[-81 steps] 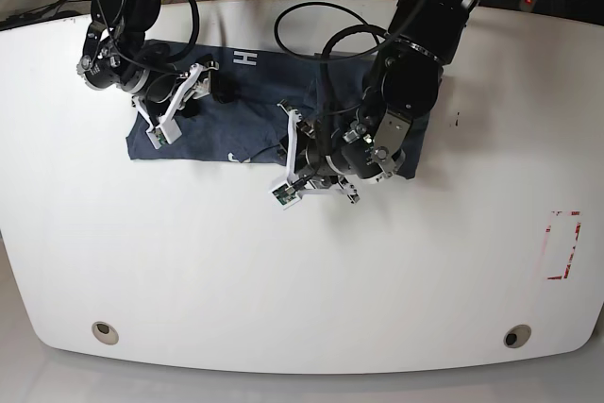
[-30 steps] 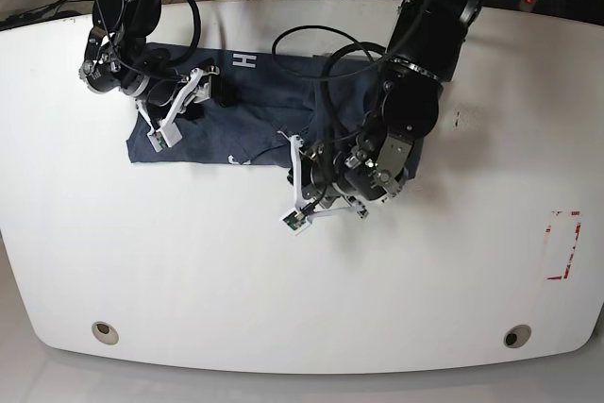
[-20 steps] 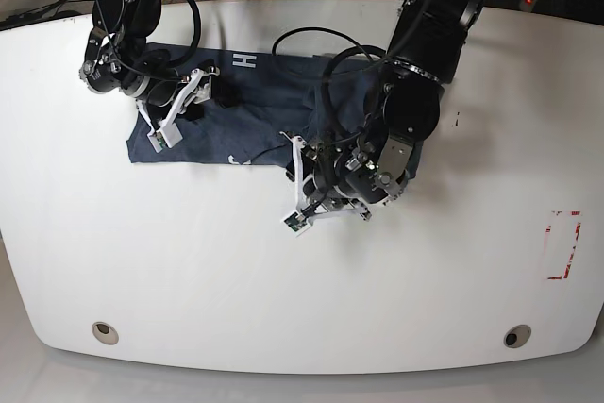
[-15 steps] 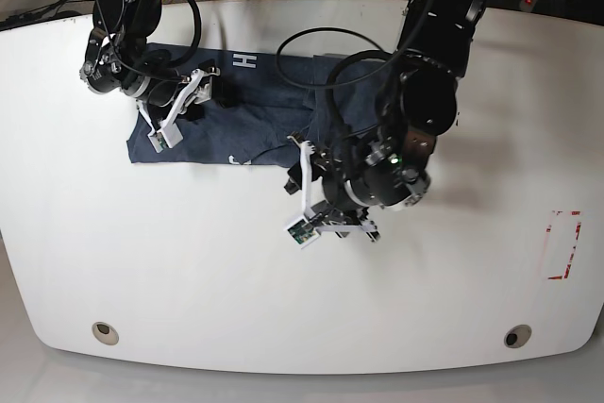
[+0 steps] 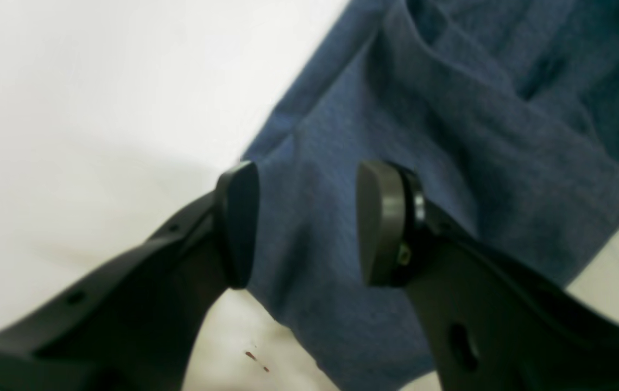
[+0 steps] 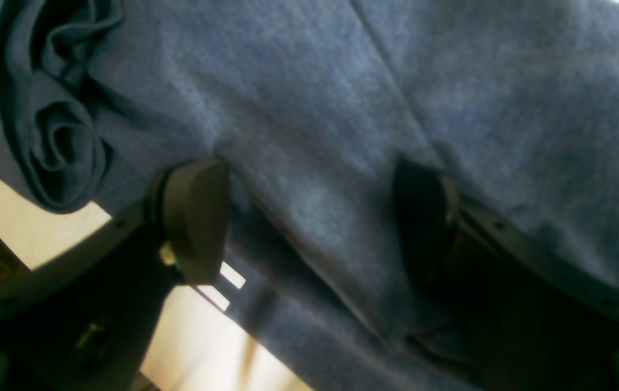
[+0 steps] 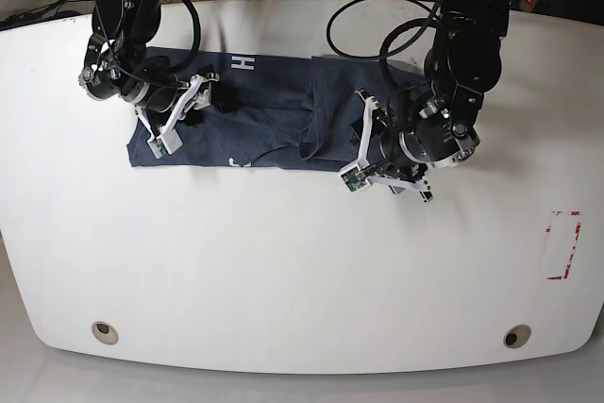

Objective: Fold the T-shirt properly
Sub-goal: 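Press and smooth the folded end with the left gripper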

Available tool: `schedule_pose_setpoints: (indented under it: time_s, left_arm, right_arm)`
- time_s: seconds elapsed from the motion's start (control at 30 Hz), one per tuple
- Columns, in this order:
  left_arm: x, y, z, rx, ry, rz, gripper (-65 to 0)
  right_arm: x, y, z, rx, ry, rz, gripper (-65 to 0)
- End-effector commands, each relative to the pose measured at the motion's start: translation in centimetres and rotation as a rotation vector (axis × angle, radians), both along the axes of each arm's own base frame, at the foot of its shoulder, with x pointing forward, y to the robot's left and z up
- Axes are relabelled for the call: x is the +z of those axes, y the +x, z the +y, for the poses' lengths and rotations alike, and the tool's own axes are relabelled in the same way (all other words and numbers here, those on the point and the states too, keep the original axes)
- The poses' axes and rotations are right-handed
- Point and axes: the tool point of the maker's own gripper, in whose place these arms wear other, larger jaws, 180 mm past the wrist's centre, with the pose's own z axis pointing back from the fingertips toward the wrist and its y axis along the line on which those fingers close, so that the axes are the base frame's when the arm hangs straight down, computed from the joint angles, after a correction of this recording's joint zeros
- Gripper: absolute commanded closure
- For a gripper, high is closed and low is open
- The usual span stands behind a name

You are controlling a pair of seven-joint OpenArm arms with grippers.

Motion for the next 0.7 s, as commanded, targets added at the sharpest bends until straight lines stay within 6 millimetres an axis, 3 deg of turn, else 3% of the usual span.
schedule_pose_setpoints:
  time_s: [0.0,0.17,0.27,0.37,0.4,0.53,0.67]
  left_arm:
    - [-0.1,-0.2,-2.0,-0.066,-0.017,-0.001,-27.1]
    - [-2.1,-1.8,-5.9,-0.167,-0.092,0.045,-27.2]
    - [-1.9,-2.2,-8.7,-0.206,-0.177,0.041,-27.2]
    - [0.0,-0.8,-8.9,-0.193,-0.203,-0.012,-27.2]
    - [0.6,-0.3,-8.6,-0.184,-0.205,-0.031,-27.2]
    - [5.4,2.7,-4.0,-0.044,-0.204,-0.179,-27.2]
    - [7.1,4.7,3.9,0.153,-0.126,-0.239,-27.2]
  right_arm:
    - [1.2,0.9,-0.3,-0.003,0.002,-0.048,-45.8]
    - [2.0,1.3,-0.1,0.001,-0.004,-0.078,-45.8]
    - [3.6,1.9,-0.1,0.01,-0.026,-0.133,-45.8]
    - [4.7,2.1,-0.2,0.023,-0.051,-0.164,-46.1]
    - [5.0,2.2,-0.1,0.028,-0.057,-0.17,-46.3]
    - [6.5,2.5,1.1,0.065,0.016,-0.185,-46.6]
    - [7.3,2.7,3.3,0.086,0.172,-0.19,-46.8]
